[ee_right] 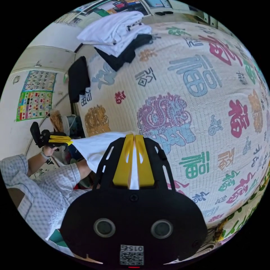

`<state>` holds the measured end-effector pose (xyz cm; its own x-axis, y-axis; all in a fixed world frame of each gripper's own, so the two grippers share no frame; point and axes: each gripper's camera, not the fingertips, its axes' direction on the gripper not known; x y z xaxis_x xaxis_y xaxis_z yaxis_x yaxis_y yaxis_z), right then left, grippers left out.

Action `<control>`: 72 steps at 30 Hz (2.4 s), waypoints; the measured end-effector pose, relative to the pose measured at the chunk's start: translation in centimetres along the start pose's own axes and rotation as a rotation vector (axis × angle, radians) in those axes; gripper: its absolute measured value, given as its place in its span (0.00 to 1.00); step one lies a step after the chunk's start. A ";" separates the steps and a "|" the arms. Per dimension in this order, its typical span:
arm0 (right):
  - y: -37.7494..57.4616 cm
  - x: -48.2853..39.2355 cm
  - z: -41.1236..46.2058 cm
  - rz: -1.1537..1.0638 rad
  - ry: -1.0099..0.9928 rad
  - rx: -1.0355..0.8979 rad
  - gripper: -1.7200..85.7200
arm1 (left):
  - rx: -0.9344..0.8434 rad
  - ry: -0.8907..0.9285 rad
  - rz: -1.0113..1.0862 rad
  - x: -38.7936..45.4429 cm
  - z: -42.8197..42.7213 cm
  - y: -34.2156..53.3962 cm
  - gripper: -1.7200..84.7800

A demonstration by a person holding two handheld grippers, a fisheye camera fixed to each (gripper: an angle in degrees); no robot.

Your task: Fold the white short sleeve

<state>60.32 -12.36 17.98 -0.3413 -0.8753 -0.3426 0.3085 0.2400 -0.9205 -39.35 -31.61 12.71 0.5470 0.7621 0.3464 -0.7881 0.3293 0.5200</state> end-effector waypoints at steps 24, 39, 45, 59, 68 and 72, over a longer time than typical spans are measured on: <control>40.3 7.2 0.9 -0.031 -0.237 0.245 0.01 | -0.431 0.005 0.757 28.4 28.5 16.6 0.02; 49.6 4.1 1.1 0.393 -0.102 0.429 0.10 | -0.614 0.259 0.843 27.3 32.6 10.4 0.11; 48.8 0.4 1.9 0.509 -0.168 0.544 0.09 | -0.492 0.227 0.816 24.3 31.4 1.2 0.09; 48.4 -0.7 0.7 0.659 -0.149 0.502 0.01 | -0.796 0.389 0.825 22.8 37.4 6.4 0.08; 51.9 -3.0 -0.5 0.755 -0.203 0.608 0.01 | -0.728 0.271 0.713 19.5 39.5 1.5 0.09; 52.8 -3.2 -1.1 0.772 -0.205 0.635 0.02 | -0.783 0.351 0.820 21.3 39.8 2.3 0.08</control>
<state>76.75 3.56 -29.70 0.2909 -0.6452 -0.7065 0.8142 0.5547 -0.1714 -18.36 -36.81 52.34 -0.2130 0.9754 0.0570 -0.8918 -0.1703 -0.4191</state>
